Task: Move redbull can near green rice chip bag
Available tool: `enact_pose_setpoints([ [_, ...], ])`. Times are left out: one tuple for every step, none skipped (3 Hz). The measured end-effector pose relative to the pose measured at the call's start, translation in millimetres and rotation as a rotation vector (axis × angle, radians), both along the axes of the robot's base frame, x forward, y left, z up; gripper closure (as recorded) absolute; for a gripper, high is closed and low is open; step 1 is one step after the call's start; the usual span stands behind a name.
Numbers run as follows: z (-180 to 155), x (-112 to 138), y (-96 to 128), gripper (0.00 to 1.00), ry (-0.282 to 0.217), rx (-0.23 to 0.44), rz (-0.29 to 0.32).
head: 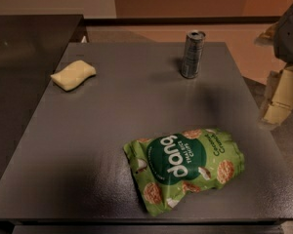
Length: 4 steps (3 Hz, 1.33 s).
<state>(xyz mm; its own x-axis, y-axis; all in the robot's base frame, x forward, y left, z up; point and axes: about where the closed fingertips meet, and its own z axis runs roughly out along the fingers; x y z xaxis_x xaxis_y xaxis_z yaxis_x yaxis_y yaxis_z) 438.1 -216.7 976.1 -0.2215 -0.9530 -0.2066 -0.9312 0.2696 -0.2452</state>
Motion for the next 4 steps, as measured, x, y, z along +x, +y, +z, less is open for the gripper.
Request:
enact_pose_setpoints([
  [0.0, 0.0, 0.0, 0.00, 0.000, 0.000, 0.000],
  [0.7, 7.1, 0.8, 0.00, -0.018, 0.015, -0.022],
  [-3.1, 30.4, 2.2, 0.00, -0.047, 0.060, -0.074],
  [-7.0, 65.3, 2.6, 0.00, -0.085, 0.150, -0.136],
])
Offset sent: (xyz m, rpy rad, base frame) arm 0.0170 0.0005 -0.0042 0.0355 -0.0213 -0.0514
